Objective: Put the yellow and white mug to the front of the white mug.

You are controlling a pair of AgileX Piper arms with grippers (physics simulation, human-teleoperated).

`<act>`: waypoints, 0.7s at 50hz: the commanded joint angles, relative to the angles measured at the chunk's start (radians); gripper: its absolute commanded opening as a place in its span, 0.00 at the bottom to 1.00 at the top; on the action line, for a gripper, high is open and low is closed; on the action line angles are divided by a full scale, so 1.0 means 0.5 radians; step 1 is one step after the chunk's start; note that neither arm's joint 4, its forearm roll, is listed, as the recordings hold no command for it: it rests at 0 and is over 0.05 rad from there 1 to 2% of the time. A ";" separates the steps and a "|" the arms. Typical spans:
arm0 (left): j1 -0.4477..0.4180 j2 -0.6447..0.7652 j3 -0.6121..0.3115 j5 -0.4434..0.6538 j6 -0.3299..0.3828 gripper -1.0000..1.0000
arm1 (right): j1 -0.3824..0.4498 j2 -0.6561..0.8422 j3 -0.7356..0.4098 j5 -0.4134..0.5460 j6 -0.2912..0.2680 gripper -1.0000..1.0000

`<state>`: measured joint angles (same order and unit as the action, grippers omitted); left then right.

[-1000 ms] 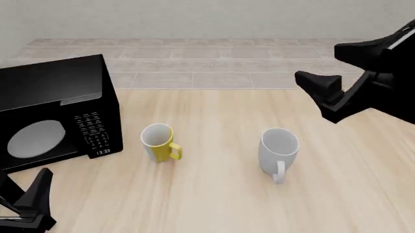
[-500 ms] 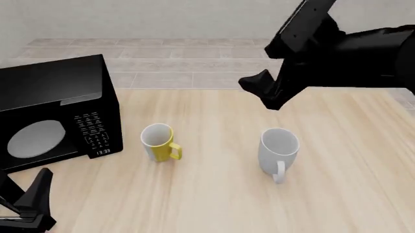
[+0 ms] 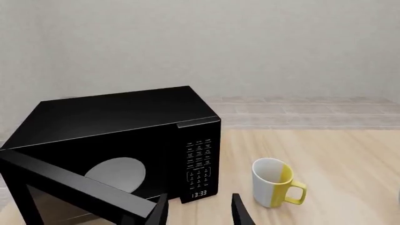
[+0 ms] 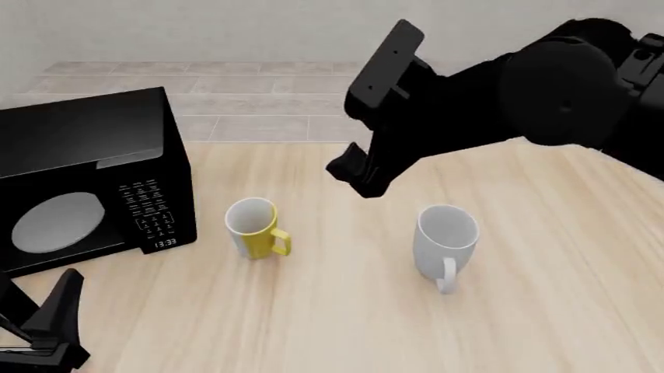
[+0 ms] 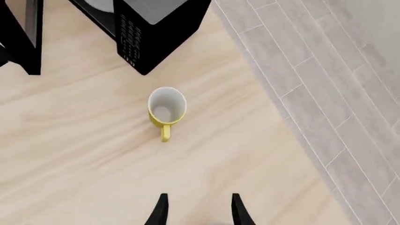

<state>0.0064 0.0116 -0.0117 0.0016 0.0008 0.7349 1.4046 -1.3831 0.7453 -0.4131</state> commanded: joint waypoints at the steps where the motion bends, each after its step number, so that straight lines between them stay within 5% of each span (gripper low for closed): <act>1: -0.007 -0.005 0.001 0.004 0.000 1.00 | 0.093 0.149 -0.029 -0.042 0.025 1.00; 35: -0.007 -0.005 0.001 0.004 0.000 1.00 | 0.207 0.478 0.085 -0.249 0.143 1.00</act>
<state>0.0065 0.0112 -0.0123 0.0026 0.0006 0.8298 1.6030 -1.3545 0.6471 -0.3539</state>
